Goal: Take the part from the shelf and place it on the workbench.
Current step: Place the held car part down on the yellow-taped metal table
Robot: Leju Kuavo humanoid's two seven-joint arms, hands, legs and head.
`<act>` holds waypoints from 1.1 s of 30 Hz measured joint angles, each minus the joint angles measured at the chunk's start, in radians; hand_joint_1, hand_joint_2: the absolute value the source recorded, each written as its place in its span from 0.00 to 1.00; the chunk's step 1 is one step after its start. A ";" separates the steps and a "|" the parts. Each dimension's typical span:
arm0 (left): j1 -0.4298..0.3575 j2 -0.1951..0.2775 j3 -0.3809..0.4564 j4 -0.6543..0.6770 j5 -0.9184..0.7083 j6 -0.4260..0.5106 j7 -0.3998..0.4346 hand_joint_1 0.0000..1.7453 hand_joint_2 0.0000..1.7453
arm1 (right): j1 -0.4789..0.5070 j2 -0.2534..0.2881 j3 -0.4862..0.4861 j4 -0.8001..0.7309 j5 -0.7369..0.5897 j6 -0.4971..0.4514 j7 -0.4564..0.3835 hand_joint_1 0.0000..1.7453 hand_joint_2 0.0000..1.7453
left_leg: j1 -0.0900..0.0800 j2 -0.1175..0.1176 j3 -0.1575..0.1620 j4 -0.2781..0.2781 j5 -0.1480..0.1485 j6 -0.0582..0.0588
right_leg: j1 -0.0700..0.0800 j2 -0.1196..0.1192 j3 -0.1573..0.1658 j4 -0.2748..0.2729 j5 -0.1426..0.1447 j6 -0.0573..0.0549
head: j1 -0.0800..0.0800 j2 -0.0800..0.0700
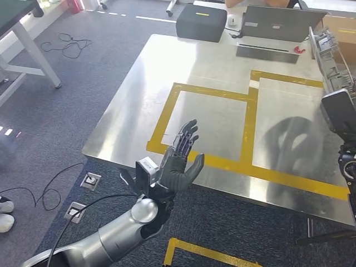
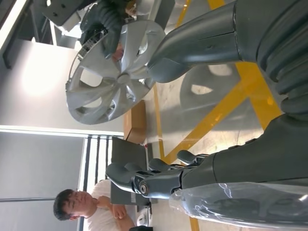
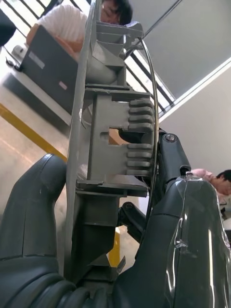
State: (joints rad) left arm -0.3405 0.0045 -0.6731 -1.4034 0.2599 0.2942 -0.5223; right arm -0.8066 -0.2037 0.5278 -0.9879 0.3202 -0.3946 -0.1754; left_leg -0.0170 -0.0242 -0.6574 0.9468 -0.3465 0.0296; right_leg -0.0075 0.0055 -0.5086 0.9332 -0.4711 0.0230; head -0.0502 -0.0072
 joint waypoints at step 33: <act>0.003 0.007 0.006 0.019 0.030 0.001 -0.032 0.00 1.00 | -0.083 -0.003 0.095 0.275 0.433 -0.033 0.145 0.00 0.00 | 0.001 0.001 0.002 -0.002 0.001 -0.001 | 0.000 0.001 0.001 0.000 0.000 0.000 | 0.000 0.000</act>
State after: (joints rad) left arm -0.3371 0.0112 -0.6670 -1.3844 0.2895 0.2955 -0.5546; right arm -0.8900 -0.2064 0.6227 -0.7128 0.7527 -0.4276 -0.0308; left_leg -0.0164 -0.0237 -0.6552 0.9449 -0.3456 0.0284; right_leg -0.0072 0.0062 -0.5081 0.9332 -0.4711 0.0229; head -0.0505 -0.0072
